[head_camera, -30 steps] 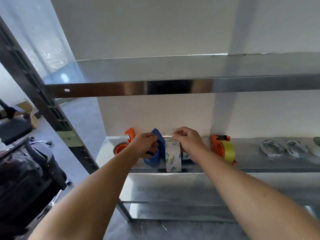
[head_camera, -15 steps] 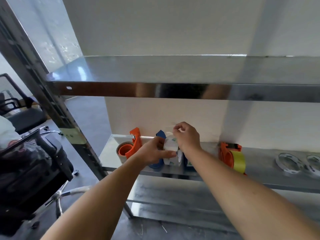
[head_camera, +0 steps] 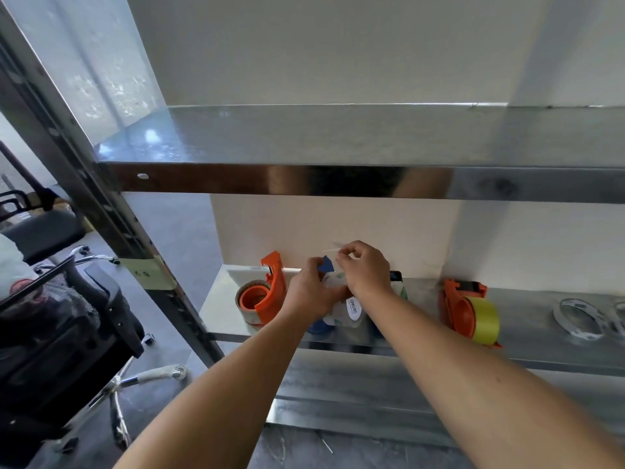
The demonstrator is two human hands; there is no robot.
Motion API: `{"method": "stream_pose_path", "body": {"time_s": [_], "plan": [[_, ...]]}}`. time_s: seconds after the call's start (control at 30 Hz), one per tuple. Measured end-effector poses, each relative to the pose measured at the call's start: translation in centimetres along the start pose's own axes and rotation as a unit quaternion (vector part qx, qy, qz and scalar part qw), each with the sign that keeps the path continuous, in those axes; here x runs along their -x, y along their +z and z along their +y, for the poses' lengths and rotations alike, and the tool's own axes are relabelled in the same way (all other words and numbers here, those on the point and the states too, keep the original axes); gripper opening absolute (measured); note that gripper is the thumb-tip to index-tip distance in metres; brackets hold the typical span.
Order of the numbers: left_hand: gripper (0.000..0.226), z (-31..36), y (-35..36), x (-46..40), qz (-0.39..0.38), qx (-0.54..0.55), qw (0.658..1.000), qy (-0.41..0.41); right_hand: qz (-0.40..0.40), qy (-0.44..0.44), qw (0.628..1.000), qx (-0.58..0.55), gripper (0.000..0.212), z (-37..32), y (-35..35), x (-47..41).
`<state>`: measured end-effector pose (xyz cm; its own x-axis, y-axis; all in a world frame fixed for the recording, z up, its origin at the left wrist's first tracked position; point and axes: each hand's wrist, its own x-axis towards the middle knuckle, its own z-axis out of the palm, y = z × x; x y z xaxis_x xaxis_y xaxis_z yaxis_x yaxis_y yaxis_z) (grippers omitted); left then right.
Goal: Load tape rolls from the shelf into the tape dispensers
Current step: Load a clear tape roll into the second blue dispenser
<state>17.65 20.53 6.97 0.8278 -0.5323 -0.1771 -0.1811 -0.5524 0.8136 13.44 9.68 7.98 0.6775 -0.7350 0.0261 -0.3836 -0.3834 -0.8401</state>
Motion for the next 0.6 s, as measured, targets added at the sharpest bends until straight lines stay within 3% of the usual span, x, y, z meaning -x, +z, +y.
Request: {"method": "stream_pose_path", "body": {"time_s": [0.13,0.27,0.4,0.6], "plan": [[0.067,-0.2,-0.6,-0.7,-0.009,0.021,1.000,-0.001,-0.018,-0.007,1.000,-0.011,0.017,-0.3,0.6,-0.3],[0.075,-0.9,-1.3,-1.6,-0.031,0.047,0.998,-0.011,-0.036,-0.011,0.999,-0.020,0.021,-0.7,0.6,-0.6],[0.079,-1.7,-1.5,-2.4,-0.043,0.113,0.992,-0.045,-0.077,-0.014,0.997,-0.005,0.023,-0.6,0.5,-1.0],[0.068,-3.2,-2.3,-3.0,-0.059,0.217,0.968,-0.112,-0.095,-0.046,0.993,0.048,0.026,0.0,0.8,-1.4]]}}
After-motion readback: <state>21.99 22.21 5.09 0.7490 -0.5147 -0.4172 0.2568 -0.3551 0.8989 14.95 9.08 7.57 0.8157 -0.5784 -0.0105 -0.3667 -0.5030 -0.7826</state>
